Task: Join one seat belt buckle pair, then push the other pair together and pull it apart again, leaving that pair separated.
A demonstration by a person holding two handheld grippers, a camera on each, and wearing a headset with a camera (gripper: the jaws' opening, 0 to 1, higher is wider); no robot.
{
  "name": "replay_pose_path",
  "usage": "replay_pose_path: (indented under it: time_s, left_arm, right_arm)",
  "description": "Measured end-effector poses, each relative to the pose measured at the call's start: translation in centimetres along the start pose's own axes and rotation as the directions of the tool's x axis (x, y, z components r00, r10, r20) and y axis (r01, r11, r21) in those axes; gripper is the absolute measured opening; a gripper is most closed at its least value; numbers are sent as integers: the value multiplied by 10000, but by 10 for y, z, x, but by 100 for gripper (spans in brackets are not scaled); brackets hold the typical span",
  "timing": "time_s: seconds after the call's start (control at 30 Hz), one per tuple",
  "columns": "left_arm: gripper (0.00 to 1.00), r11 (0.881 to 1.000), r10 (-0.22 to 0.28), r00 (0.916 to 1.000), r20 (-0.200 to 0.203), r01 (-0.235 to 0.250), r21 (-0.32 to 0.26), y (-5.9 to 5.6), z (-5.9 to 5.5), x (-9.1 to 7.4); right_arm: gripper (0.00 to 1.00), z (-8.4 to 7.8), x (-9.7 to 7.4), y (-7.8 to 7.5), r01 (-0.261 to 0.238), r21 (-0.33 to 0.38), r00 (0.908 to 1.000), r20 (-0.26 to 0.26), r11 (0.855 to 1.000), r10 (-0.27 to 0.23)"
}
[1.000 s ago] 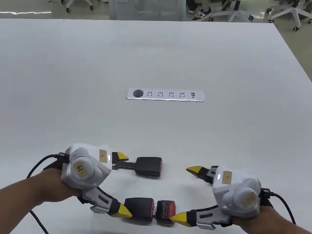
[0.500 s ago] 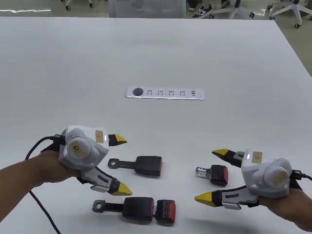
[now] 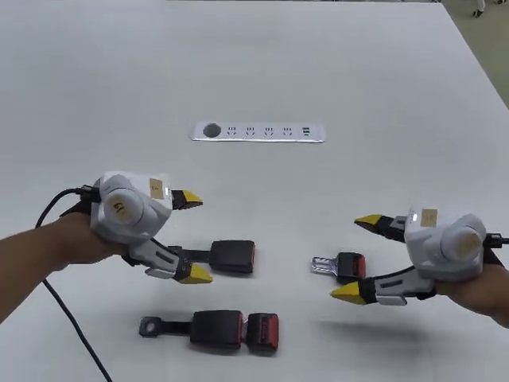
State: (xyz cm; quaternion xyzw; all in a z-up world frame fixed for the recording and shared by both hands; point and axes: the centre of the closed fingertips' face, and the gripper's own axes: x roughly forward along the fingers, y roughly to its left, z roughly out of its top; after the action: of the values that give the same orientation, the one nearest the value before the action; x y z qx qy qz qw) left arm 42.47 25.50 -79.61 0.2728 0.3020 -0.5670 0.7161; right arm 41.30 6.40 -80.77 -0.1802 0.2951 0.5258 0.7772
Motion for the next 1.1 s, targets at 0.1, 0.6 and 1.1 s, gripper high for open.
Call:
replay_pose_path:
  time_s: [0.1,0.6,1.1]
  left_arm:
    - [78,9999,-168,9998,-120,168,2,2,-4,11]
    - [64,9955,-938,9947,-426,942,78,-3,-21,57]
    - [39,9933,-1116,9937,106,1112,321,-6,-15,56]
  right_arm:
    - [79,-9,4,-4,-133,41,9997,-224,9999,133]
    - [63,-41,11,2,-907,304,9896,-1094,9954,935]
    - [40,-55,18,-5,-961,-697,9814,-1732,9929,829]
